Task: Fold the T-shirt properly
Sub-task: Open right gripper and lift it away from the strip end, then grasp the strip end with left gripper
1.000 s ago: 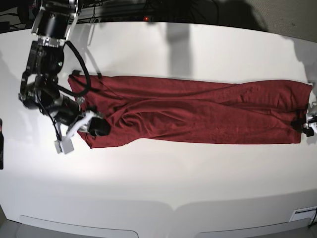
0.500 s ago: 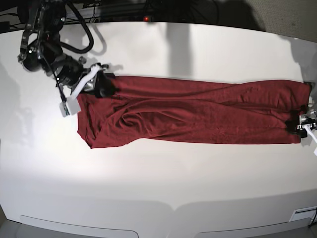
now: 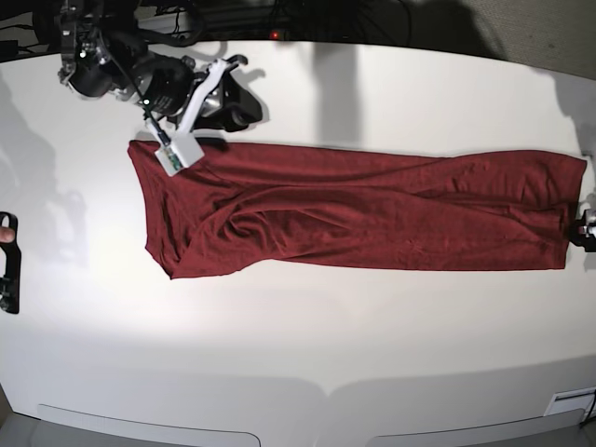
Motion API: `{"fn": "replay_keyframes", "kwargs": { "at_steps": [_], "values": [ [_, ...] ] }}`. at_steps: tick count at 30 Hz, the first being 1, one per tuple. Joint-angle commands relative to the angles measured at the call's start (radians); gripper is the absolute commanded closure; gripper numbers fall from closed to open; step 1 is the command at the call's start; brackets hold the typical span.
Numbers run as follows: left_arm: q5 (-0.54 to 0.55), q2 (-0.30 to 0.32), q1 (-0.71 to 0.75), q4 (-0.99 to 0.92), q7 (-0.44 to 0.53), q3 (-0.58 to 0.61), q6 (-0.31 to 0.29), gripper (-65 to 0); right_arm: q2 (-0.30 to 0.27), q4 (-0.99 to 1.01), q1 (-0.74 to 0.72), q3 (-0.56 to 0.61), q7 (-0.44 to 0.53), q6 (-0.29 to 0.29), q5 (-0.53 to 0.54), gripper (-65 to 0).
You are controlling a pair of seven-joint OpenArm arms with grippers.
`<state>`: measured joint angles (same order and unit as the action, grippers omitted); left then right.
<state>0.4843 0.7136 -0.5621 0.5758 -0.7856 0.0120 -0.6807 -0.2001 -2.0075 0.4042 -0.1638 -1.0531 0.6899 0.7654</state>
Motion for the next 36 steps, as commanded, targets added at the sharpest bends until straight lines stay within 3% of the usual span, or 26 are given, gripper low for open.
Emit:
{"fn": "replay_keyframes", "kwargs": {
  "at_steps": [1, 4, 11, 14, 20, 23, 27, 36],
  "values": [
    [0.032, 0.020, -0.013, 0.011, 0.002, -0.006, -0.004, -45.5, -0.008, -0.018, -0.002, 0.010, 0.015, 0.008, 0.021, -14.7],
    [0.128, 0.003, 0.031, -0.008, 0.011, -0.006, -0.008, -45.5, -0.008, -0.018, -0.002, 0.051, 0.014, 0.008, 0.021, -14.7],
    [0.076, -0.056, 0.065, -0.056, 0.042, -0.006, -0.007, -45.5, -0.008, -0.018, -0.002, 0.090, -0.011, 0.008, 0.021, -14.7],
    [0.089, -0.054, 0.063, -0.056, 0.024, -0.006, -0.008, -45.5, -0.008, -0.018, -0.002, 0.090, -0.019, 0.008, 0.021, -14.7],
    [-0.008, -0.002, 0.064, -0.057, 0.068, -0.006, 0.011, -45.5, -0.010, -0.018, -0.002, 0.090, -0.030, 0.008, 0.024, -14.7],
    [0.099, 0.013, 0.066, -0.072, 0.016, -0.006, 0.002, -45.5, -0.010, -0.020, -0.002, 0.090, -0.029, 0.008, 0.024, -14.7],
    [0.306, -0.002, 0.066, -0.083, -0.142, -0.006, -0.017, -45.5, -0.010, -0.020, -0.002, 0.090, -0.031, 0.008, 0.048, -14.7],
    [0.336, -0.052, 0.066, -0.083, -0.199, -0.006, -0.017, -45.5, -0.010, -0.064, -0.002, 0.090, -0.064, 0.008, 0.066, -14.7]
  ]
}}
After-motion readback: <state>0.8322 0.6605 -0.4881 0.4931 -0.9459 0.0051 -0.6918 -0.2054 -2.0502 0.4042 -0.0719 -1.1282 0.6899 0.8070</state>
